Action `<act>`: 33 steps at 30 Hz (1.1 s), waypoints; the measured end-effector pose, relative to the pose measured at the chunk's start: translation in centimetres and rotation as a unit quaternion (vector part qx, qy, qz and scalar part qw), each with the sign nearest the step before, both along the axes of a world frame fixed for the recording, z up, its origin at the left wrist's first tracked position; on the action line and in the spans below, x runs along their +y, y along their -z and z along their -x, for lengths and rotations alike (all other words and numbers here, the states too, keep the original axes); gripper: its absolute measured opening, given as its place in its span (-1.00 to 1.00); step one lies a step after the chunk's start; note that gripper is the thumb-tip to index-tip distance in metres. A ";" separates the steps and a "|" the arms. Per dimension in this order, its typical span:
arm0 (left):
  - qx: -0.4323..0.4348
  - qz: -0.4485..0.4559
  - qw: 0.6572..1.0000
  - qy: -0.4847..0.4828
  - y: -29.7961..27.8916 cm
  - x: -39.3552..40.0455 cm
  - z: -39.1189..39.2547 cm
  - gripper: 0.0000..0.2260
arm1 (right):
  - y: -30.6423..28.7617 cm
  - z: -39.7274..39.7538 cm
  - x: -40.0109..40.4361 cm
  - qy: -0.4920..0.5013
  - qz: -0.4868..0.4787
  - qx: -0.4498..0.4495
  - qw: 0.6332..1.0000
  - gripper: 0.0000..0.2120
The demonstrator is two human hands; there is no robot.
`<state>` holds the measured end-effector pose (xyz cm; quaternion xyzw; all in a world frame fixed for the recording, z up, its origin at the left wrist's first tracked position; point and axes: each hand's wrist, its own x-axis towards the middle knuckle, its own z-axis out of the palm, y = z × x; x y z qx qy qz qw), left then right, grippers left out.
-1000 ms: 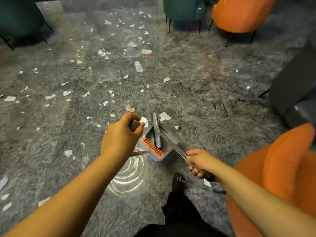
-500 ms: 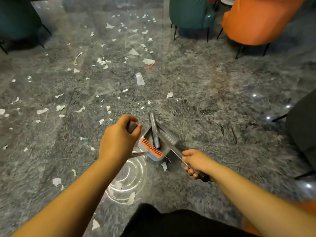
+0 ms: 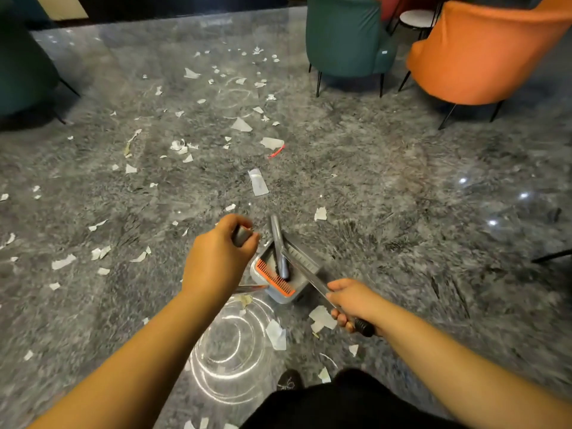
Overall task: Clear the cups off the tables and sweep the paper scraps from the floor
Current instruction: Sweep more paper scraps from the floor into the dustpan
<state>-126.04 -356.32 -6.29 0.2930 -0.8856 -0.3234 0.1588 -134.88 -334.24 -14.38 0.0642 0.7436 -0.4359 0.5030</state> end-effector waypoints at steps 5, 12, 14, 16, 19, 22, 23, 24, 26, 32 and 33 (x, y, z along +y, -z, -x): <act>-0.002 0.009 1.000 0.004 -0.4 -6.0 7.5 -0.87 | -0.6 6.8 -5.7 -0.019 0.014 0.022 0.999 -0.67; 0.005 0.001 0.999 -0.032 0.7 -14.8 21.2 -0.86 | 2.0 21.9 -14.4 -0.019 0.016 0.012 1.000 -0.56; -0.004 0.000 0.999 -0.036 0.9 -17.0 26.2 -0.86 | 2.4 27.4 -17.1 -0.032 0.019 0.013 0.999 -0.56; -0.018 0.009 0.999 -0.041 0.9 -19.1 31.0 -0.86 | 2.5 32.7 -19.8 -0.047 0.013 0.019 0.999 -0.56; -0.008 0.003 0.998 -0.056 0.1 -22.2 37.1 -0.85 | 1.3 39.8 -23.8 -0.060 0.006 0.004 0.998 -0.57; 0.009 0.002 0.998 -0.069 -0.6 -25.6 42.3 -0.86 | -0.4 45.8 -27.9 -0.072 0.005 0.010 0.997 -0.59; 0.016 0.003 0.997 -0.076 -0.8 -26.8 43.8 -0.86 | -0.9 47.6 -29.3 -0.079 0.008 0.012 0.997 -0.58; 0.022 0.004 0.996 -0.083 -0.9 -28.1 45.3 -0.86 | -1.3 49.2 -30.6 -0.086 0.011 0.014 0.996 -0.58; 0.029 0.004 0.995 -0.091 -1.0 -30.8 48.0 -0.86 | -1.8 52.3 -33.3 -0.086 0.011 0.013 0.996 -0.58; 0.026 0.015 0.994 -0.102 -0.4 -40.8 57.5 -0.87 | -1.4 62.0 -42.8 -0.105 0.015 0.034 0.994 -0.69; 0.028 0.013 0.995 -0.097 -0.2 -42.7 59.2 -0.87 | -1.2 63.7 -44.8 -0.107 0.014 0.036 0.994 -0.73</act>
